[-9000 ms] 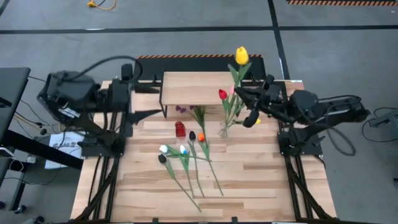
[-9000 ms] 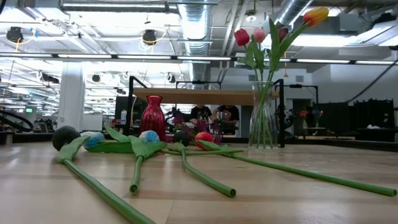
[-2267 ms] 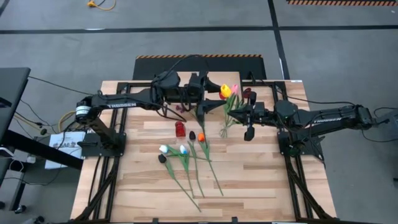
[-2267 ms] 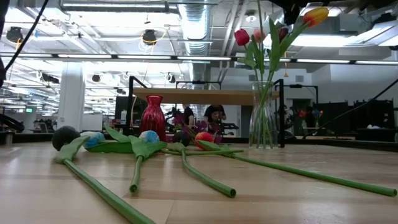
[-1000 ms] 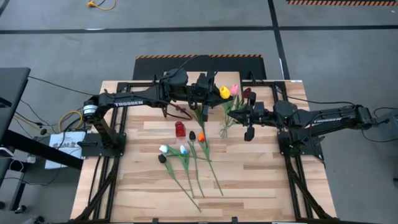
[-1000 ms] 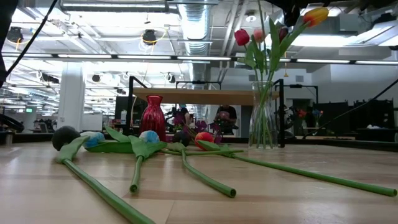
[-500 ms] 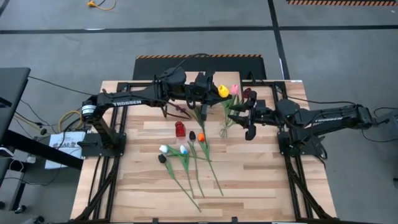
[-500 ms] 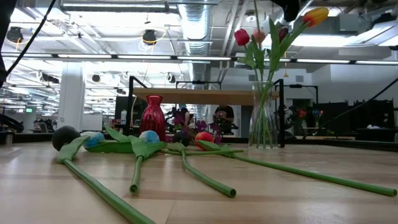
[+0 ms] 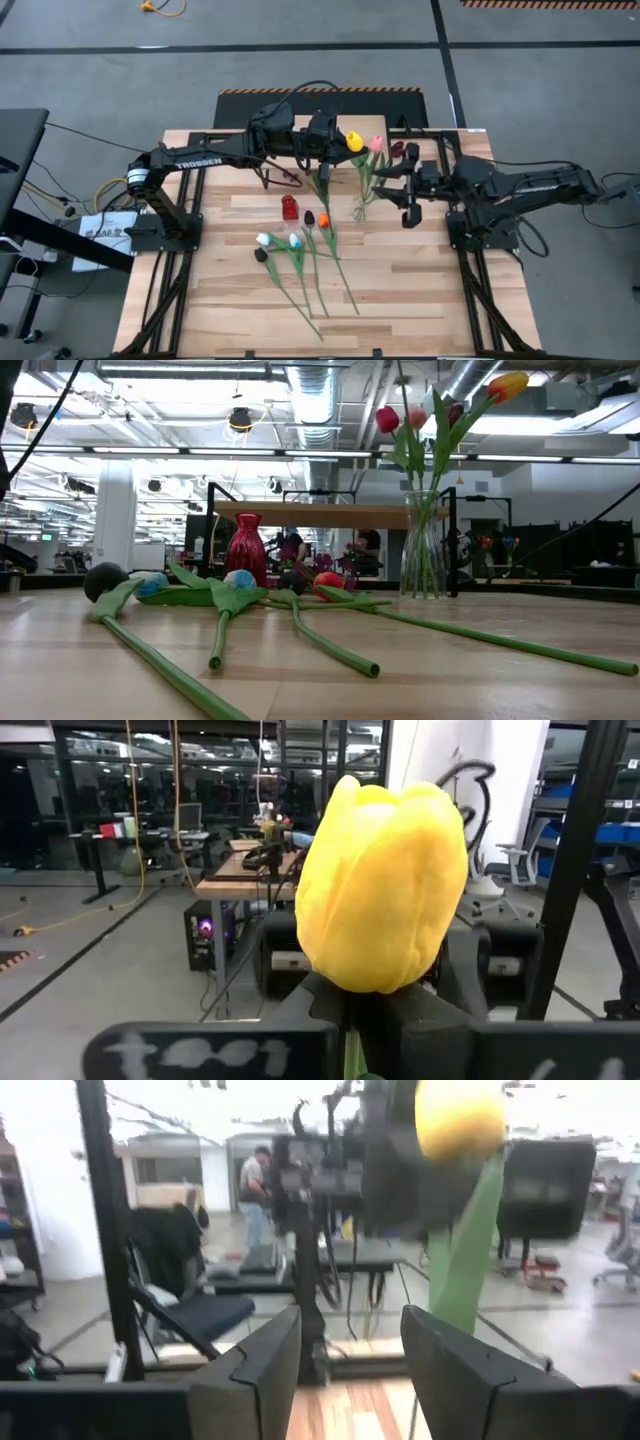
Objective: Pick and place flowers into a vace then onto a shelf
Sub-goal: Put the yellow tulip into the transparent vase
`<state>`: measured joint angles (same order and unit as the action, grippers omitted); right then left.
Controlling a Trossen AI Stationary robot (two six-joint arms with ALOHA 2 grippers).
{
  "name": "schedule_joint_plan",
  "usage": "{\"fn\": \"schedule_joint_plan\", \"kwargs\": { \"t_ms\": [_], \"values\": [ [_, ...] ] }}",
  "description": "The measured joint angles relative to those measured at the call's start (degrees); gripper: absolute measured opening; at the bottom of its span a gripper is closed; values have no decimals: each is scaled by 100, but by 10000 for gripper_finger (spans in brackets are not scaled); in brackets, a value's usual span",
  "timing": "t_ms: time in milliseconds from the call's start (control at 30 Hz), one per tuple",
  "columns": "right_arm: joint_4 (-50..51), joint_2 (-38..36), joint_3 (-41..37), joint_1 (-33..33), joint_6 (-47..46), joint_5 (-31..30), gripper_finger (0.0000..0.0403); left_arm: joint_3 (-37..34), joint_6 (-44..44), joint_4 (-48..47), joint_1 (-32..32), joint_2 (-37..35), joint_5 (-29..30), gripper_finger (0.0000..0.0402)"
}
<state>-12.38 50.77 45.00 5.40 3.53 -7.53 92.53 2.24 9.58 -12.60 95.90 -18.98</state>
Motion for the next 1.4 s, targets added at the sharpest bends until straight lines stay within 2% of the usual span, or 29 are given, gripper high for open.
{"fn": "schedule_joint_plan", "kwargs": {
  "t_ms": [533, 1000, 1400],
  "values": [
    [272, -602, 575, 661, 610, -127, 139, 0, 487, 185, 31, 0, -87, 0],
    [482, -536, 603, 648, 734, -221, 127, -2, 468, -12, 24, 14, -120, 0],
    [487, -540, 603, 648, 752, -218, 125, -7, 578, 128, 15, 368, -185, 0]
  ]
}}
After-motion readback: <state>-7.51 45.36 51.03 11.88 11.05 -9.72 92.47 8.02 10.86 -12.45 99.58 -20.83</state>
